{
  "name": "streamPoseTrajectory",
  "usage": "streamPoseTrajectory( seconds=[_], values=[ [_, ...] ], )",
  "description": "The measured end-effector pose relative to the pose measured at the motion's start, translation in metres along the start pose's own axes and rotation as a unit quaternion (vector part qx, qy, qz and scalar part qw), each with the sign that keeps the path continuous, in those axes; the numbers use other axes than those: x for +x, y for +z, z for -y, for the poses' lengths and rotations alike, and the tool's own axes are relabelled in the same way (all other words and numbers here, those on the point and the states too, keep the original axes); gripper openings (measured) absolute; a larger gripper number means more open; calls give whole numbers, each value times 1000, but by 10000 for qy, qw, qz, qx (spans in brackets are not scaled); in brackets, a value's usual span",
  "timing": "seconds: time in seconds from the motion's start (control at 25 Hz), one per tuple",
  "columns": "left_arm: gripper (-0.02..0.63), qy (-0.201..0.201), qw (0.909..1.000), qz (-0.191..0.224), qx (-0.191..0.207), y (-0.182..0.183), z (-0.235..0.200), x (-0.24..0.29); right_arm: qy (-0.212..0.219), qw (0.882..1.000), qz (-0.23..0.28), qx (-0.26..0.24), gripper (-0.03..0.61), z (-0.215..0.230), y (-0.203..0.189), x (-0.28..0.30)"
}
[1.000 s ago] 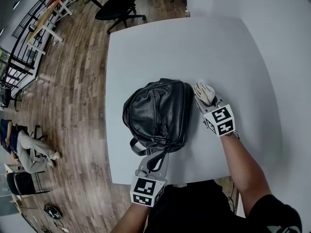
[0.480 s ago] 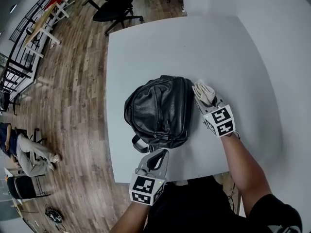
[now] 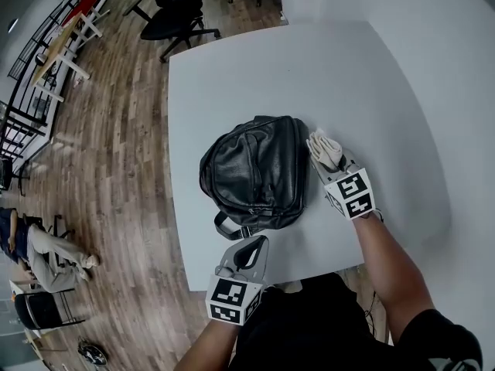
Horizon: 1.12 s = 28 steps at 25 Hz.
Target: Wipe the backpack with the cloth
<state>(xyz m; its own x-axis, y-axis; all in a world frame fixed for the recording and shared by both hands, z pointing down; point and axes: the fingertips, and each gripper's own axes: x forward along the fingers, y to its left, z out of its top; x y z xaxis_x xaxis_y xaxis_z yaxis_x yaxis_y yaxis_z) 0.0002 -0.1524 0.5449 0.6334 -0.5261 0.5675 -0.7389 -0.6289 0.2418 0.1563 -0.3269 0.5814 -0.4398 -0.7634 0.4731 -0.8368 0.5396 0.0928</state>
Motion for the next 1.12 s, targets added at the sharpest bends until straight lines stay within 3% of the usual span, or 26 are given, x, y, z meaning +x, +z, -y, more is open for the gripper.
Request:
streamPoseTrajectory(
  seconds=[1.12],
  values=[
    [6,-460,9980,173,392,-20,-9,-52,-659,9975,-212,113,98,-65,-17,-57]
  ],
)
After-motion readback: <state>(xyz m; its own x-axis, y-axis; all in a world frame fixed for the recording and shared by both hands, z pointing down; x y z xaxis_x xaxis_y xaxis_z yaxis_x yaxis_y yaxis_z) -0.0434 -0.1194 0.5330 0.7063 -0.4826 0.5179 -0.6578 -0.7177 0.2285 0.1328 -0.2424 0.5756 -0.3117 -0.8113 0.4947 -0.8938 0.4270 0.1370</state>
